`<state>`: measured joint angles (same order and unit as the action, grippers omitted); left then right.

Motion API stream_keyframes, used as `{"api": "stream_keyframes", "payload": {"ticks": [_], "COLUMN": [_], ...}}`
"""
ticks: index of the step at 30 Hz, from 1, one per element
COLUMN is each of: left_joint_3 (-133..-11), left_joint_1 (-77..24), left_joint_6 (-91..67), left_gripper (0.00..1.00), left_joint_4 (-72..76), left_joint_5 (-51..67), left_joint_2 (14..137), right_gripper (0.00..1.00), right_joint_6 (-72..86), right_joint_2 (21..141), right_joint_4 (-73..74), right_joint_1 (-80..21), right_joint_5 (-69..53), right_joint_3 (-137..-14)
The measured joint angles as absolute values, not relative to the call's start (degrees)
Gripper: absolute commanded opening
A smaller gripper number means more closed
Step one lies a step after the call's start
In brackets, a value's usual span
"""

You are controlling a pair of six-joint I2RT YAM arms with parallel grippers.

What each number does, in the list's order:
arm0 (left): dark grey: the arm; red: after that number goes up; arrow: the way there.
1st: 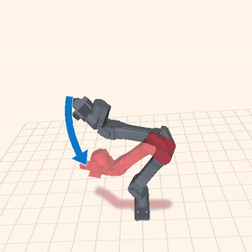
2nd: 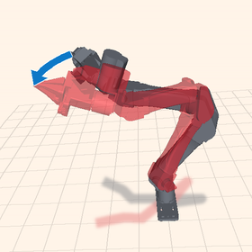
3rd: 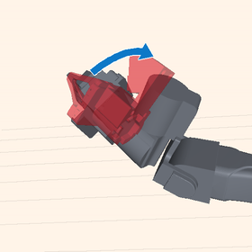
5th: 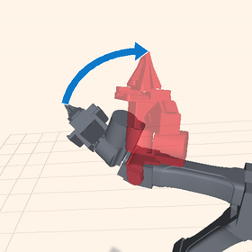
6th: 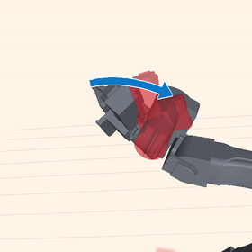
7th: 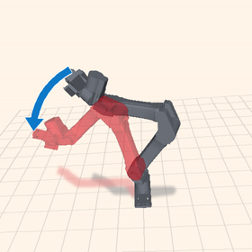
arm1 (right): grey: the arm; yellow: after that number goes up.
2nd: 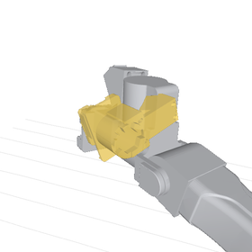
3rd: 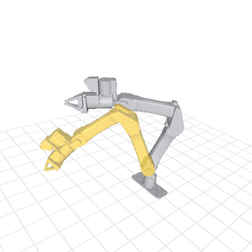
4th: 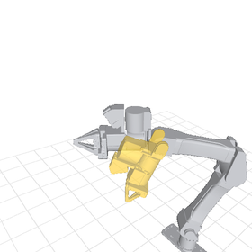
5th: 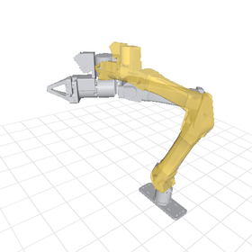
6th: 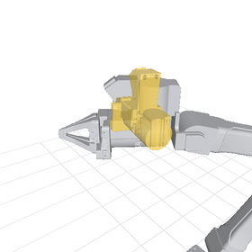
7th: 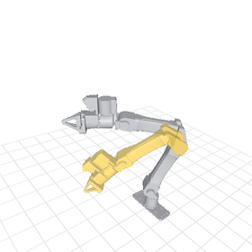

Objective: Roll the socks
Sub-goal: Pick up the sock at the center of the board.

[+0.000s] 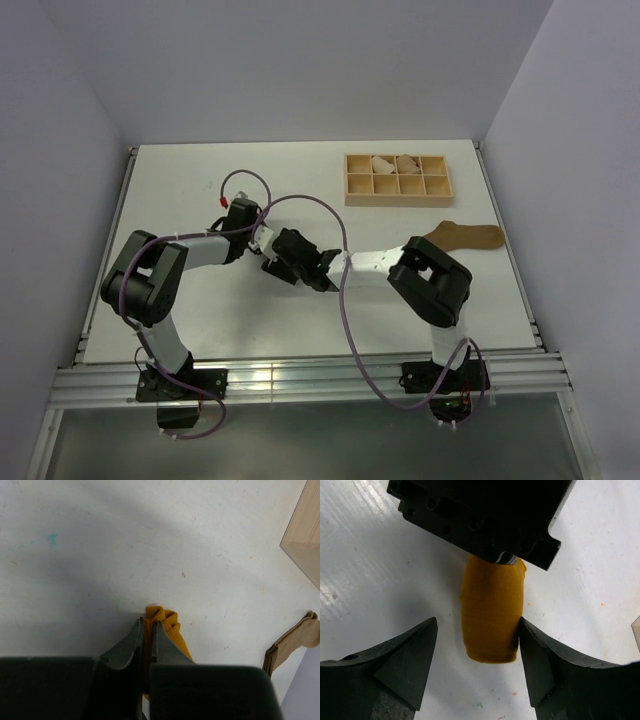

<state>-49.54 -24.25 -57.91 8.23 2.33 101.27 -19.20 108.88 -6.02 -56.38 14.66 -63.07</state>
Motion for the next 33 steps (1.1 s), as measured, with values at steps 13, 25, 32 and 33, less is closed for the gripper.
{"api": "stream_keyframes", "payload": {"ticks": [13, 25, 32, 33], "left_joint_3": [-49.9, -50.4, -50.6, -50.5], "left_joint_1": [-24.2, -23.8, -23.8, -23.8], "left_joint_6": [-57.8, -57.9, -58.2, -58.3], "left_gripper": [0.0, 0.0, 0.21, 0.26], "left_joint_4": [7.4, 5.9, 5.2, 5.1], "left_joint_5": [2.8, 3.7, 3.9, 3.8], "left_joint_2": [101.3, 101.3, 101.1, 100.9], "right_gripper": [0.65, 0.34, 0.08, 0.06], "right_joint_6": [-20.0, -19.1, -18.5, -18.3], "right_joint_2": [113.5, 114.7, 114.7, 114.7], "right_joint_4": [-11.7, -12.5, -12.0, -11.9], "right_joint_1": [-57.0, -57.3, -57.4, -57.4], "right_joint_5": [20.7, 22.9, 22.8, 22.6], "right_joint_3": [-63.8, -64.3, -64.3, -64.3]}}
